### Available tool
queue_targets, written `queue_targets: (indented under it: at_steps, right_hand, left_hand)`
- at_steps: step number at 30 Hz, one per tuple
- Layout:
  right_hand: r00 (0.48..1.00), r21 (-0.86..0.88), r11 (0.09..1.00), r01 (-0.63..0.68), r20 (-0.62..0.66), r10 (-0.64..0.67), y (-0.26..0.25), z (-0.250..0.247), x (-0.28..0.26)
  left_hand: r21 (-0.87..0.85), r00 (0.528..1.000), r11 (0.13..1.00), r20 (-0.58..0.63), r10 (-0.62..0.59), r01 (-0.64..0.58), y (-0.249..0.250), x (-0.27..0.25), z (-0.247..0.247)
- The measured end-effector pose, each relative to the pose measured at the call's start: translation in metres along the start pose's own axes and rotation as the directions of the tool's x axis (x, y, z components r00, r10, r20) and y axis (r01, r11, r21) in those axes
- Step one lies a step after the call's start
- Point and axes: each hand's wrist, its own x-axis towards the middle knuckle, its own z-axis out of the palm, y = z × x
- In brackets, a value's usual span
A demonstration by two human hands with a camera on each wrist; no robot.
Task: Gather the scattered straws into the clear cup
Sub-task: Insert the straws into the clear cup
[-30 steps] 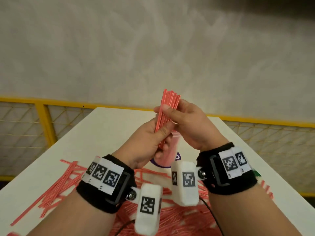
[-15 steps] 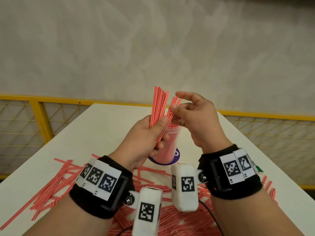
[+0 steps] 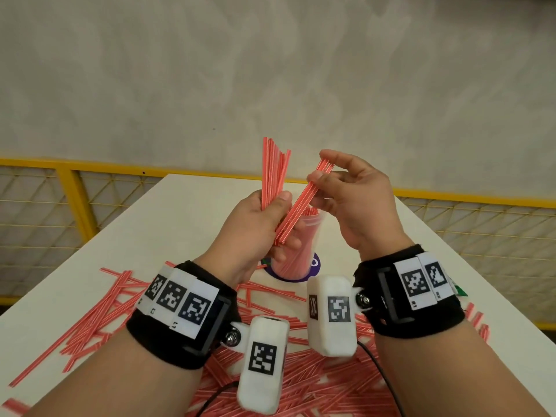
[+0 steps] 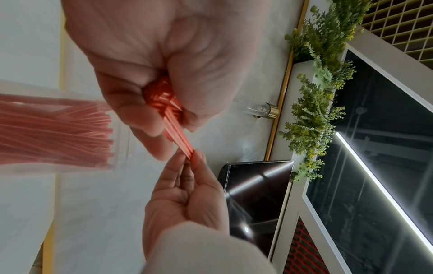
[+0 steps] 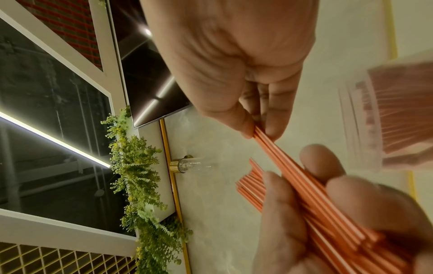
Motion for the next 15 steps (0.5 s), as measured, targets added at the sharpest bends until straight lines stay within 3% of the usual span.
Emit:
queue_targets:
  at_steps: [4, 8, 15]
  right_hand:
    - [0.980, 0.087, 0.990, 0.108, -0.177, -0.091, 0.001, -0.008, 0.007]
    - [0.926, 0.027, 0.972, 0.233, -0.312, -0.214, 0.006, -0.013, 0.008]
    - [0.910, -0.286, 0.904, 0.318, -0.177, -0.376, 0.013, -0.005, 0.007]
  left_hand:
    - [-0.010, 0.992, 0.998, -0.109, -0.058, 0.057, -0.001, 0.004, -0.006]
    - [0.051, 0.984, 0.995, -0.165, -0.073, 0.082, -0.005, 0.007, -0.009]
    - [0.068, 0.988, 0.994, -0.134, -0.073, 0.082, -0.006, 0.007, -0.006]
